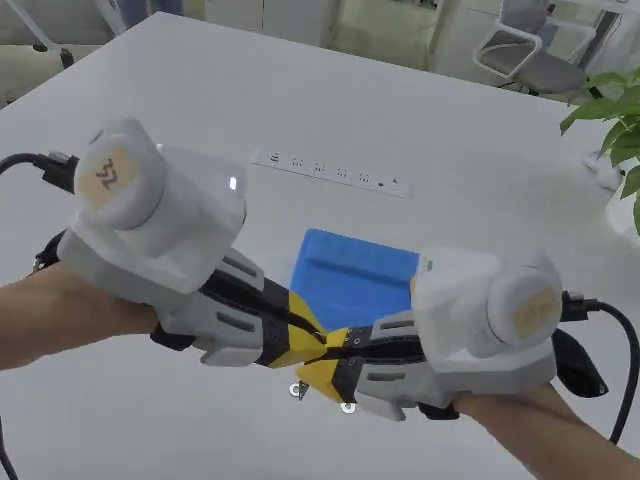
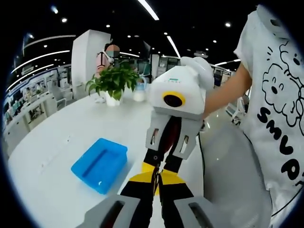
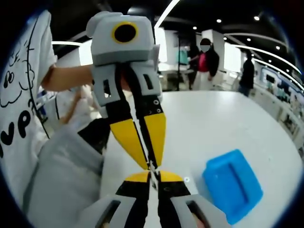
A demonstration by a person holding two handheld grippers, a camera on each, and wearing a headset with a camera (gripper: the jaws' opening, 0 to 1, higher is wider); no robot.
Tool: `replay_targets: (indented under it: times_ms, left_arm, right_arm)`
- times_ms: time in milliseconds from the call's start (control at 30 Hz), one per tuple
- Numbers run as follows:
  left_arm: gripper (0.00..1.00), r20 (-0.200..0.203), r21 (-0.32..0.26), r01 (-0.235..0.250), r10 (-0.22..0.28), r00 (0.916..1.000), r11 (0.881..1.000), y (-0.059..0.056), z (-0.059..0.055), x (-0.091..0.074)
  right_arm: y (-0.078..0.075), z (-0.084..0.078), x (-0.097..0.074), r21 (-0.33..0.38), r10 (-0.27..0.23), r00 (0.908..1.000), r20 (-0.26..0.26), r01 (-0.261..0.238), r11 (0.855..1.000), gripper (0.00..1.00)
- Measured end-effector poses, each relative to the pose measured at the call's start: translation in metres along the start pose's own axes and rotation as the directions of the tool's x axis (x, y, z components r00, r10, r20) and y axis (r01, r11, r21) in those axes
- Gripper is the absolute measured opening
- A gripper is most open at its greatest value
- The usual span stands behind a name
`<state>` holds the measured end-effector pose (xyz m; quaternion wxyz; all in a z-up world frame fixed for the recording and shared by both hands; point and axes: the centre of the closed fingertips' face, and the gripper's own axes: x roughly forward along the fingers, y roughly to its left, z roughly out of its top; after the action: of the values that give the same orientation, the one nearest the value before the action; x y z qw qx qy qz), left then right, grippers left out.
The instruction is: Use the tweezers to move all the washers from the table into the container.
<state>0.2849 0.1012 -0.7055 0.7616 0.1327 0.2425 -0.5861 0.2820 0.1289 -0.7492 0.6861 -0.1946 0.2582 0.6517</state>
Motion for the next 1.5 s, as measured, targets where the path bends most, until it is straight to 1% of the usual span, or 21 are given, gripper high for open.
replay_targets:
  times_ms: [67, 133, 167, 200, 233, 267, 300, 333, 400, 467, 500, 567, 633, 700, 800, 933, 1067, 1167, 1333, 1367, 1500]
  left_arm:
    - [0.0, -0.005, 0.003, 0.004, -0.004, 1.0, 1.0, 0.001, -0.004, 0.0]
    - [0.0, -0.006, 0.0, -0.001, 0.001, 1.0, 1.0, 0.006, -0.008, 0.0]
    - [0.0, -0.004, 0.009, -0.017, 0.017, 0.9999, 1.0, 0.011, -0.009, 0.0]
    - [0.0, -0.005, 0.036, -0.039, 0.039, 0.9992, 0.999, 0.016, -0.01, -0.002]
    - [0.0, -0.007, 0.05, -0.053, 0.054, 0.9985, 0.997, 0.02, -0.011, -0.002]
    - [0.0, -0.008, 0.04, -0.073, 0.073, 0.9973, 0.997, 0.025, -0.012, -0.003]
    - [0.0, -0.009, 0.035, -0.081, 0.081, 0.9967, 0.996, 0.028, -0.012, -0.003]
    - [0.0, -0.015, 0.019, -0.101, 0.102, 0.9947, 0.995, 0.035, -0.016, -0.003]
    - [0.0, -0.022, -0.008, -0.123, 0.123, 0.9921, 0.992, 0.043, -0.021, -0.004]
    - [0.0, -0.029, -0.005, -0.13, 0.13, 0.9911, 0.991, 0.05, -0.026, -0.004]
    - [0.0, -0.031, -0.014, -0.14, 0.139, 0.9898, 0.99, 0.055, -0.029, -0.004]
    - [0.0, -0.038, -0.024, -0.141, 0.14, 0.9895, 0.99, 0.058, -0.034, -0.002]
    - [0.0, -0.044, -0.018, -0.143, 0.142, 0.9889, 0.99, 0.059, -0.037, 0.0]
    - [0.0, -0.065, -0.012, -0.141, 0.14, 0.988, 0.99, 0.06, -0.04, 0.003]
    - [0.0, -0.084, 0.02, -0.139, 0.14, 0.9866, 0.99, 0.062, -0.041, 0.005]
    - [0.0, -0.09, 0.028, -0.138, 0.14, 0.986, 0.99, 0.064, -0.042, 0.007]
    - [0.0, -0.1, 0.042, -0.137, 0.14, 0.985, 0.99, 0.063, -0.04, 0.008]
    - [0.0, -0.096, 0.048, -0.136, 0.14, 0.9854, 0.99, 0.064, -0.039, 0.008]
    - [0.0, -0.11, 0.044, -0.13, 0.134, 0.9849, 0.991, 0.065, -0.045, 0.011]
    - [0.0, -0.105, 0.048, -0.129, 0.134, 0.9854, 0.99, 0.065, -0.044, 0.011]
    - [0.0, -0.116, 0.055, -0.129, 0.134, 0.9841, 0.99, 0.066, -0.044, 0.012]
  right_arm:
    - [-0.003, -0.001, 0.005, -0.004, 0.009, 0.9999, -0.007, -0.009, 1.0, 0.02]
    - [-0.006, -0.003, 0.009, -0.018, 0.012, 0.9998, -0.018, -0.013, 1.0, 0.02]
    - [-0.009, -0.003, 0.011, -0.029, 0.006, 0.9998, -0.018, -0.007, 1.0, 0.02]
    - [-0.014, -0.002, 0.013, -0.038, -0.003, 0.9999, -0.015, 0.002, 0.999, 0.02]
    - [-0.019, 0.0, 0.015, -0.038, -0.012, 0.9999, -0.009, 0.011, 0.999, 0.03]
    - [-0.024, 0.002, 0.018, -0.034, -0.018, 0.9998, 0.001, 0.018, 0.999, 0.03]
    - [-0.027, 0.003, 0.02, -0.025, -0.016, 0.9999, 0.006, 0.016, 1.0, 0.03]
    - [-0.032, 0.003, 0.024, -0.016, -0.019, 0.9998, 0.007, 0.019, 1.0, 0.03]
    - [-0.038, 0.001, 0.03, -0.032, -0.031, 0.9995, 0.002, 0.031, 0.999, 0.04]
    - [-0.043, -0.001, 0.036, -0.03, -0.035, 0.9994, 0.0, 0.035, 0.999, 0.04]
    - [-0.046, -0.001, 0.039, -0.021, -0.041, 0.9991, 0.007, 0.041, 0.999, 0.04]
    - [-0.049, -0.003, 0.045, -0.013, -0.043, 0.9991, 0.004, 0.043, 0.999, 0.04]
    - [-0.05, -0.005, 0.048, -0.013, -0.046, 0.9989, 0.001, 0.046, 0.999, 0.04]
    - [-0.052, -0.008, 0.051, -0.015, -0.047, 0.9989, -0.005, 0.047, 0.999, 0.04]
    - [-0.056, -0.011, 0.052, -0.003, -0.05, 0.9987, -0.002, 0.05, 0.999, 0.04]
    - [-0.058, -0.013, 0.052, 0.002, -0.057, 0.9983, -0.003, 0.057, 0.998, 0.05]
    - [-0.059, -0.012, 0.051, 0.007, -0.059, 0.9983, 0.002, 0.059, 0.998, 0.05]
    - [-0.06, -0.011, 0.051, 0.006, -0.06, 0.9982, 0.005, 0.06, 0.998, 0.05]
    - [-0.061, -0.016, 0.055, 0.019, -0.052, 0.9986, -0.005, 0.052, 0.998, 0.05]
    - [-0.061, -0.016, 0.055, 0.015, -0.055, 0.9985, -0.003, 0.055, 0.998, 0.05]
    - [-0.063, -0.015, 0.054, 0.027, -0.055, 0.9985, 0.002, 0.055, 0.998, 0.05]
